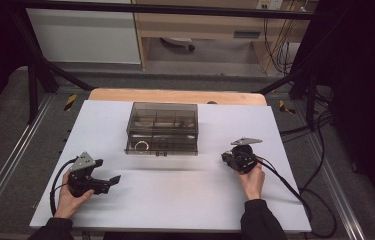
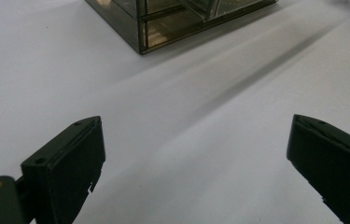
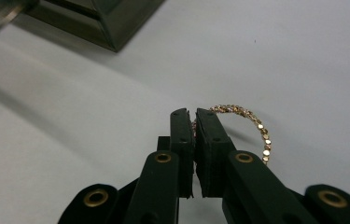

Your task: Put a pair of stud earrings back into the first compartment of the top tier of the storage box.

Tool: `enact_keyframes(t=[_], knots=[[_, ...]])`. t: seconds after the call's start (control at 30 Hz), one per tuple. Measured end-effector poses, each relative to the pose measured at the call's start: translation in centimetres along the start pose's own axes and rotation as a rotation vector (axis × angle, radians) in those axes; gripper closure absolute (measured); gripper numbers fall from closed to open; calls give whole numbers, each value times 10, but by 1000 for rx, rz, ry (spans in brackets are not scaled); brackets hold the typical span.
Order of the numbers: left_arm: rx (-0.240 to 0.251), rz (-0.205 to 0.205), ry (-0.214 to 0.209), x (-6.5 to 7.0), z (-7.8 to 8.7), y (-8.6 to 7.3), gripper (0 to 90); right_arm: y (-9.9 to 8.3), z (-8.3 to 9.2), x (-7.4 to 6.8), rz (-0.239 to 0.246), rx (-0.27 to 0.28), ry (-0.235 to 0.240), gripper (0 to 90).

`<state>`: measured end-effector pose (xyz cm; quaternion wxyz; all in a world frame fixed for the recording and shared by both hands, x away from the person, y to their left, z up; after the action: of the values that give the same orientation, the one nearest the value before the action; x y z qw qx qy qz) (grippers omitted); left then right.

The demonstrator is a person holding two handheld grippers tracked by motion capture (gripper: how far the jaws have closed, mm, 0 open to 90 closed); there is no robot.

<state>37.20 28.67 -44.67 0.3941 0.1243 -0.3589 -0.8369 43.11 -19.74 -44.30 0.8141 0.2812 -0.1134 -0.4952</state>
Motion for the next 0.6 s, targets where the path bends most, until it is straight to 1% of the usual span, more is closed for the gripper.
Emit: enact_keyframes(t=[0.1,0.3,0.33,0.4,0.6], knots=[[1,-1,2,0,0,0,39,2,11,-4,14,30,15,863],[0,-1,1,0,0,0,39,6,30,-14,47,67,35,863],[1,-1,1,0,0,0,40,8,34,-16,58,71,40,863],[0,-1,1,1,0,0,39,10,40,-20,62,78,57,863],[-2,-2,1,1,0,0,39,16,54,-32,95,103,89,863]])
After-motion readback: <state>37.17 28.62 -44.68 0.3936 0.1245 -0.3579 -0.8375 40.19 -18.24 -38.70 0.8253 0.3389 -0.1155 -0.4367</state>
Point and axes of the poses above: each handheld gripper's, and its own axes: z roughly backward along the jaws, y roughly out of its top, x roughly to its right, the point moved 1 cm from there along -z, roughly forward along the jaws, and after that the axes turned 11 degrees about -x, right-handed, at the moved point
